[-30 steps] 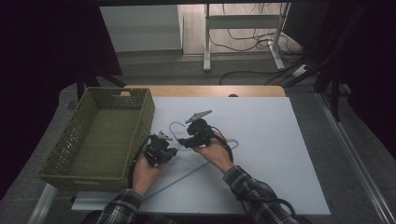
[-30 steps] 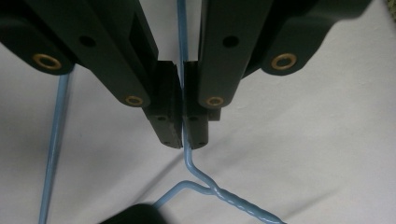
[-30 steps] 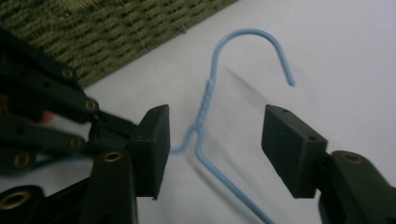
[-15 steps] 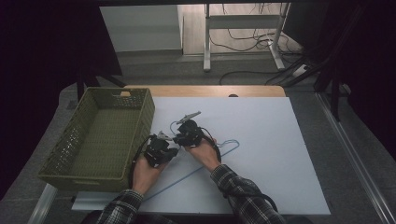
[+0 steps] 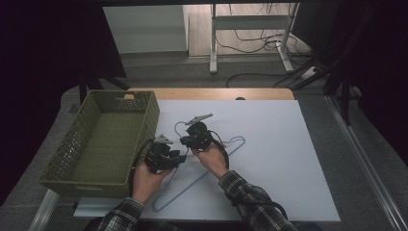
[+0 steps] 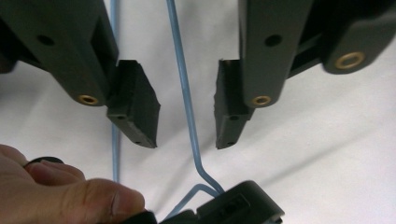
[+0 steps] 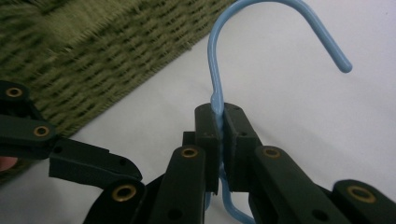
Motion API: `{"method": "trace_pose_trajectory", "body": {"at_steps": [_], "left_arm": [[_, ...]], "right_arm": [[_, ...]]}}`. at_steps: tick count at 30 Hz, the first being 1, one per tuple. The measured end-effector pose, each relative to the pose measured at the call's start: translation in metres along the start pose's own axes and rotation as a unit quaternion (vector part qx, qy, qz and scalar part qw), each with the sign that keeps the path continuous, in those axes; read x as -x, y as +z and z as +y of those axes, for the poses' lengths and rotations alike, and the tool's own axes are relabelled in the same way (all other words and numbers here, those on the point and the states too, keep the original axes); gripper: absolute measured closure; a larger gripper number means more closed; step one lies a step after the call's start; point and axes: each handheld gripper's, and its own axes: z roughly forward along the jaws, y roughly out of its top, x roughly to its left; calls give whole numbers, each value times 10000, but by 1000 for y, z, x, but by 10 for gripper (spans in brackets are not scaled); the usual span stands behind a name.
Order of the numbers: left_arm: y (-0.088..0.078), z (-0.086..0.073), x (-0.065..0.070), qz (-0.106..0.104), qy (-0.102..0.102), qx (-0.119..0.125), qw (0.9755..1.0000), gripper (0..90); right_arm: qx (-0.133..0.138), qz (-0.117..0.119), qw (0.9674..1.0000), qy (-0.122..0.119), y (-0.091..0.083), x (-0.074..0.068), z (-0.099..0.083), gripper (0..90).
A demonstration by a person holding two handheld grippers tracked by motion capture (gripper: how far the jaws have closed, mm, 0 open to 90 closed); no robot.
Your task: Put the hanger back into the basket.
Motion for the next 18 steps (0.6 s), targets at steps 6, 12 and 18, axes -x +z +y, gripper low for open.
{"method": "trace_pose_trajectory", "body": {"at_steps": [6,12,18], "left_arm": [[-17,8,9,-226,60,21,9997,427],[-30,16,10,-563,48,-28,9984,406],[-26,23,16,-1204,-29,-42,9927,513]], "right_arm": [[232,57,9997,-40,-25,-2,4,857],[449,-3,9987,-247,-56,-5,5,857],[632,5,9975,-314,-78,-6,0,856]]}}
